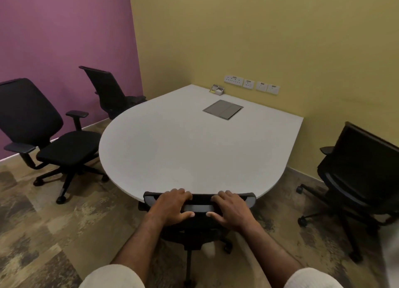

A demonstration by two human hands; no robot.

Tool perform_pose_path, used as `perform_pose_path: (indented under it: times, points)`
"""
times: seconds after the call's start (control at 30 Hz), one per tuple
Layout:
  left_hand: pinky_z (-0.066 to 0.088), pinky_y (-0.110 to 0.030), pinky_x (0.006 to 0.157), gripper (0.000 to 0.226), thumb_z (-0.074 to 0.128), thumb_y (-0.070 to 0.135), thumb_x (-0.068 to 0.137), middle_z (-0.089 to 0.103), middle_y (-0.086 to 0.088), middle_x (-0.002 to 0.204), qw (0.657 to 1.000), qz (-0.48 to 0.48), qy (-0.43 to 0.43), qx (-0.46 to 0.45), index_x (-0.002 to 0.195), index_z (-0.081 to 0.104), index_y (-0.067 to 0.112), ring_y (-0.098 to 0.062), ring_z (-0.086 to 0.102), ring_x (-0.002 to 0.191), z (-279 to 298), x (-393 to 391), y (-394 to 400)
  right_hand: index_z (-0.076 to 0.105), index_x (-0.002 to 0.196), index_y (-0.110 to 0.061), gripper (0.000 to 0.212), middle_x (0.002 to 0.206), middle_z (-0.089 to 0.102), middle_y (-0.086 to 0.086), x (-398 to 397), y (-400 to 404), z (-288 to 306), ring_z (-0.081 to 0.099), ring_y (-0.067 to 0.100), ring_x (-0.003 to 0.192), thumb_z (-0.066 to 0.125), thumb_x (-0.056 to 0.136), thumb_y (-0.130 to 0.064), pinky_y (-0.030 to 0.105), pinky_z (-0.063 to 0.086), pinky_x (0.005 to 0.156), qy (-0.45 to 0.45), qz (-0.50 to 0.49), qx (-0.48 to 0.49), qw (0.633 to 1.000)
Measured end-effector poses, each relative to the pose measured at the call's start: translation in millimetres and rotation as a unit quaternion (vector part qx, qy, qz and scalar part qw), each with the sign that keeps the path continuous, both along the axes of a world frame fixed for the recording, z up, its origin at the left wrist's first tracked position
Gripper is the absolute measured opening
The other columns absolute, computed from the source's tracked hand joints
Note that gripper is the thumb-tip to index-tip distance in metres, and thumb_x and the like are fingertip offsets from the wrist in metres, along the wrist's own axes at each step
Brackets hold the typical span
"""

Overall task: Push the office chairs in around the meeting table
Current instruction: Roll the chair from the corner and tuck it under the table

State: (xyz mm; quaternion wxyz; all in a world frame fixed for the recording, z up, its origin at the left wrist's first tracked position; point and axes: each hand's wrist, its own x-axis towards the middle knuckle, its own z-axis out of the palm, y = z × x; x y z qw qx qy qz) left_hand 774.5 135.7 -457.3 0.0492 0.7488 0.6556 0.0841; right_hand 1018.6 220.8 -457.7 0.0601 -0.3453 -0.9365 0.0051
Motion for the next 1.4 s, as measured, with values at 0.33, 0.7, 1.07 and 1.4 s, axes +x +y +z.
perform_pose_path:
  times: [0.33,0.7,1.07,1.4]
  points:
    - [0.011,-0.052,0.123,0.075,0.056,0.044,0.097,0.018,-0.016,0.166,0.94,-0.13,0.027,0.315,0.157,0.027,0.008,-0.032,0.008,0.154,199.1,145.2,98.3,0.027,0.157,-0.007,0.078,0.162,0.032,0.018,145.2,26.7,187.7,0.027,0.035,0.15,0.036,0.101,-0.061,0.05,0.021,0.124,0.168,-0.245,0.234,0.926]
    - [0.009,-0.048,0.125,0.078,0.053,0.04,0.099,0.002,-0.013,0.167,0.864,-0.279,-0.021,0.419,0.158,0.015,0.007,-0.027,-0.002,0.155,354.6,372.0,126.7,0.015,0.159,-0.004,0.086,0.164,0.025,0.019,348.9,-4.8,330.3,0.02,0.033,0.153,0.032,0.1,-0.065,0.048,0.015,0.126,0.15,-0.387,0.389,0.822]
    - [0.006,-0.045,0.125,0.084,0.056,0.038,0.099,-0.003,-0.012,0.167,0.859,-0.328,-0.045,0.39,0.159,0.006,0.008,-0.027,-0.003,0.155,351.9,513.7,148.9,0.007,0.159,-0.004,0.089,0.167,0.01,0.017,514.7,-26.3,317.6,0.008,0.03,0.155,0.029,0.099,-0.066,0.047,0.012,0.127,0.132,-0.484,0.392,0.771]
    - [0.005,-0.045,0.125,0.082,0.054,0.038,0.101,-0.004,-0.013,0.167,0.875,-0.324,-0.044,0.358,0.159,0.005,0.007,-0.027,-0.004,0.155,320.0,583.6,215.4,0.01,0.159,-0.003,0.088,0.167,0.013,0.018,571.4,39.8,300.6,0.009,0.029,0.155,0.032,0.099,-0.064,0.045,0.011,0.127,0.101,-0.475,0.379,0.788]
